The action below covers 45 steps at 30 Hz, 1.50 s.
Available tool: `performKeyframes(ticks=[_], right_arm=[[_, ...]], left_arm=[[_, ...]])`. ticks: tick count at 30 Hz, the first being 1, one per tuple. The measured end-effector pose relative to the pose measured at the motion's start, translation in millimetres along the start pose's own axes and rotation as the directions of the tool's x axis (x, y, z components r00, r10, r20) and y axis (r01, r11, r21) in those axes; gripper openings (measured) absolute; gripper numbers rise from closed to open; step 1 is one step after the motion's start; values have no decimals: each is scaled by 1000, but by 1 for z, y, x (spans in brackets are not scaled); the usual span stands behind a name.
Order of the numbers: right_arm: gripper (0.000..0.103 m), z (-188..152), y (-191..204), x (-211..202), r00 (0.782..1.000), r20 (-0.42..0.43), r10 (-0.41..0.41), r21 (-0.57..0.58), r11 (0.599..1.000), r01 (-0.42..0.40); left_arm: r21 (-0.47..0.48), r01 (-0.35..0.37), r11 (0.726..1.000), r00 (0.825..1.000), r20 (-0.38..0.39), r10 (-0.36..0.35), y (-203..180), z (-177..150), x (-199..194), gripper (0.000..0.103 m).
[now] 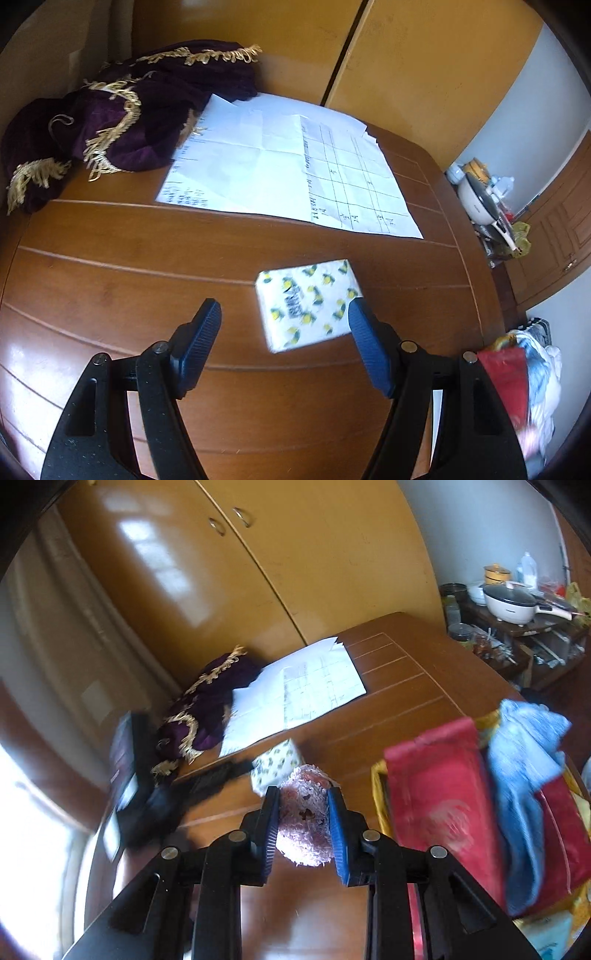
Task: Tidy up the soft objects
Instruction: 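Grasp the lemon-print tissue pack with the left tool while the right tool lifts the pink ball, then lower the tissue pack and pink ball into the box and open both tools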
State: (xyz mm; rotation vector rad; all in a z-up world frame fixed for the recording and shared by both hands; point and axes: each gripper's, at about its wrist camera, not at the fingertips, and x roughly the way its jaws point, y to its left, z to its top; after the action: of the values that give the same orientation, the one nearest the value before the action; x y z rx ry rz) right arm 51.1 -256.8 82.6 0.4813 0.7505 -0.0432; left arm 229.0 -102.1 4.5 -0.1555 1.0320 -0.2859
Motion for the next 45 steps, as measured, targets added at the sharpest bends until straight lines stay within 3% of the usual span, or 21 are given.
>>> performKeyframes(ticks=[3, 7, 11, 19, 23, 27, 31, 35, 40, 43, 45], right_arm=[[26, -8, -8, -16, 1000, 12, 25, -19, 1000, -25], [26, -12, -12, -35, 998, 52, 32, -63, 998, -28], [27, -16, -14, -42, 997, 51, 52, -88, 995, -47], [27, -26, -35, -58, 996, 45, 72, -87, 994, -68], [27, -29, -49, -72, 995, 57, 81, -92, 993, -75], [27, -35, -70, -97, 993, 95, 66, -98, 994, -57], [27, -38, -90, -117, 993, 111, 49, -83, 996, -40], [27, -41, -114, -130, 993, 115, 33, -56, 998, -27], [28, -40, -140, -127, 995, 99, -8, -20, 1000, 10], [28, -41, -147, -122, 996, 91, -18, -4, 1000, 19], [28, -43, -151, -119, 997, 77, -12, 0, 1000, 12]], left_arm=[[21, -27, 999, 1000, -13, 27, -16, 4, 12, 71], [36, -115, 993, 993, -30, 116, -29, 6, 29, 71], [24, -129, 991, 991, -37, 130, -35, 2, 39, 79], [28, -134, 991, 991, -24, 135, -30, -6, 45, 75], [11, -70, 997, 997, -32, 70, -21, -22, 22, 74], [37, 26, 999, 1000, 13, -26, -24, -54, -24, 74], [73, 167, 983, 983, 68, -172, -34, -98, -77, 74], [160, 286, 945, 950, 80, -301, -64, -135, -118, 74], [287, 396, 872, 911, -3, -412, -117, -162, -133, 74], [363, 409, 837, 905, -46, -422, -146, -180, -130, 74], [389, 402, 829, 909, -60, -412, -157, -187, -124, 74]])
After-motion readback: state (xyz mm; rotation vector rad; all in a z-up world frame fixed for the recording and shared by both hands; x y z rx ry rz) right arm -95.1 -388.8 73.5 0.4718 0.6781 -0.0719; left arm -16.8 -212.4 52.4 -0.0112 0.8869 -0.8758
